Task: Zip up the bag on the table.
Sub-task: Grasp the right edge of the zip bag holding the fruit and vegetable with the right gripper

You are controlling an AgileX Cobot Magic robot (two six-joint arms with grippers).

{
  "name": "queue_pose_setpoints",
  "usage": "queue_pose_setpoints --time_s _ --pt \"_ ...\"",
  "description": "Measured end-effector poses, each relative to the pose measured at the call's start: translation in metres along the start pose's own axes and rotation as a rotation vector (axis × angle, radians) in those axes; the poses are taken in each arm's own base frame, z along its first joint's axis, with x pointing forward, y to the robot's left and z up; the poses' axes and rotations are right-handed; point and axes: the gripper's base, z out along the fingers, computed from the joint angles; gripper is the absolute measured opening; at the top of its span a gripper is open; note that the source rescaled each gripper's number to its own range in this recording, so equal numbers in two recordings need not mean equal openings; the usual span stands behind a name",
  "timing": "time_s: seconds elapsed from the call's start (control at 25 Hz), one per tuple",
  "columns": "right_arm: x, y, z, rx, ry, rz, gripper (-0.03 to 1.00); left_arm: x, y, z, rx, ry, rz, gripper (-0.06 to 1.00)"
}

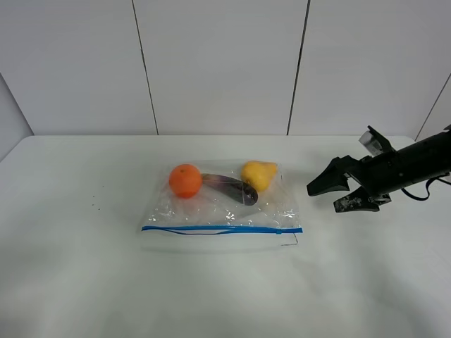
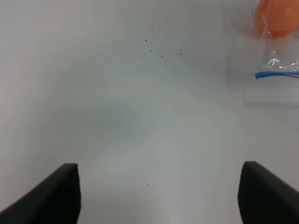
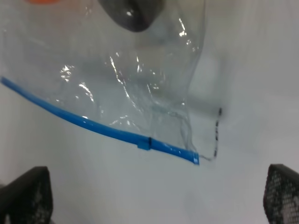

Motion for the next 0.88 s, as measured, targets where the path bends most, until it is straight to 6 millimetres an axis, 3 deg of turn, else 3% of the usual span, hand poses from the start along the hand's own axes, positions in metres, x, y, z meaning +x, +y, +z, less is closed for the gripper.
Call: queue_pose_setpoints --time_s 0.36,0.56,0.72,0.88 --pt "-0.025 -0.039 0.035 -0.202 0.069 0.025 1.00 0.000 0.000 0.000 0.000 0.000 0.000 0.76" --pt "-0.025 -0.060 0.059 -0.225 0.107 0.080 1.00 0.000 0.000 0.000 0.000 0.000 0.000 0.76" --pt "-0.021 -0.056 0.076 -0.238 0.150 0.071 1.00 0.000 0.000 0.000 0.000 0.000 0.000 0.76" --pt "-0.018 -0.040 0.092 -0.257 0.194 0.027 1.00 0.000 0.000 0.000 0.000 0.000 0.000 0.76"
